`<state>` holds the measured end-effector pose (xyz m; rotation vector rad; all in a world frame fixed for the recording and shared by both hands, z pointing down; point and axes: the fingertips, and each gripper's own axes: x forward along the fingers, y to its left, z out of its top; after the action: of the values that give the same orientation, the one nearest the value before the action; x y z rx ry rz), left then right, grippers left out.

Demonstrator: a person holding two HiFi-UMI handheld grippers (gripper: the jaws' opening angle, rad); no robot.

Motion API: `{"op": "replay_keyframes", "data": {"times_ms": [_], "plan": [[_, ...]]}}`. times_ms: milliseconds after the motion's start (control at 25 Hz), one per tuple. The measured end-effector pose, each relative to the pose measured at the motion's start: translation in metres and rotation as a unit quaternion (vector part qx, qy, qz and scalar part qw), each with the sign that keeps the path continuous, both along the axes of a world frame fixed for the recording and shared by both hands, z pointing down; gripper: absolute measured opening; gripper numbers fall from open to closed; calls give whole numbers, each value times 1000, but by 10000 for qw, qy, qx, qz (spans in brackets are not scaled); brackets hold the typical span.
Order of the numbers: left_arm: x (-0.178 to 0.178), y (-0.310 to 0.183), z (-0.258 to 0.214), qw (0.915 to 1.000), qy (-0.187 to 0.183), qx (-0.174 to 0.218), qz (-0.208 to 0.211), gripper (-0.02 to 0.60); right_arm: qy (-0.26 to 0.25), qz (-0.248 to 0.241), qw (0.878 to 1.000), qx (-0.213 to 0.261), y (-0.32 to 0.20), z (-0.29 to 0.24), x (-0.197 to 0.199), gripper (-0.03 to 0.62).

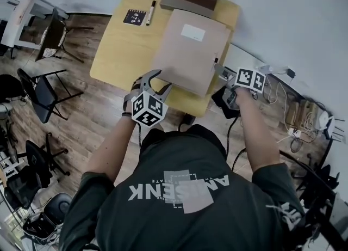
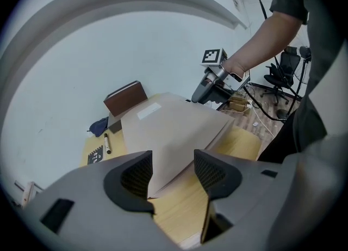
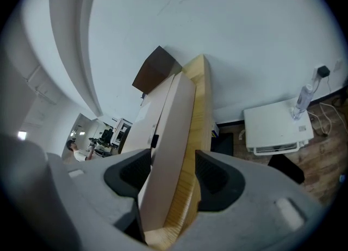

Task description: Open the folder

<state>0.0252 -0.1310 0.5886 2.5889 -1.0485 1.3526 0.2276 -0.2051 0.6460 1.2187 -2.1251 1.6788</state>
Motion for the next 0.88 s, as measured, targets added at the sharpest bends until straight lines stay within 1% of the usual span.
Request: {"op": "replay_keyframes", "data": {"times_ms": [80,120,320,520,640,760,880], "plan": [[-1,3,1,10000,9,-28,27,224,-101,16,9999,-15,1,0,-2,238],[-1,3,3,10000,-58,-24,53,224,-134,24,9999,-18,1,0,-2,238],[-2,1,19,9969,-689,104,364,224,-101,83,9999,-22,1,0,0,238],[-1,-3,24,9922,-1067,253,589,224,29,17,10000,18,0,0,0,238],[3,-5,25,9871,-1321,382,817,224,68,0,10000,36,-1,-1,0,238],[4,-4,27,9792,-1619,544,1100,224,33,4,10000,25,-1,0,0,238],[2,-3,30,9741,-1809,601,1215,224,26,0,10000,35,-1,0,0,238]]}}
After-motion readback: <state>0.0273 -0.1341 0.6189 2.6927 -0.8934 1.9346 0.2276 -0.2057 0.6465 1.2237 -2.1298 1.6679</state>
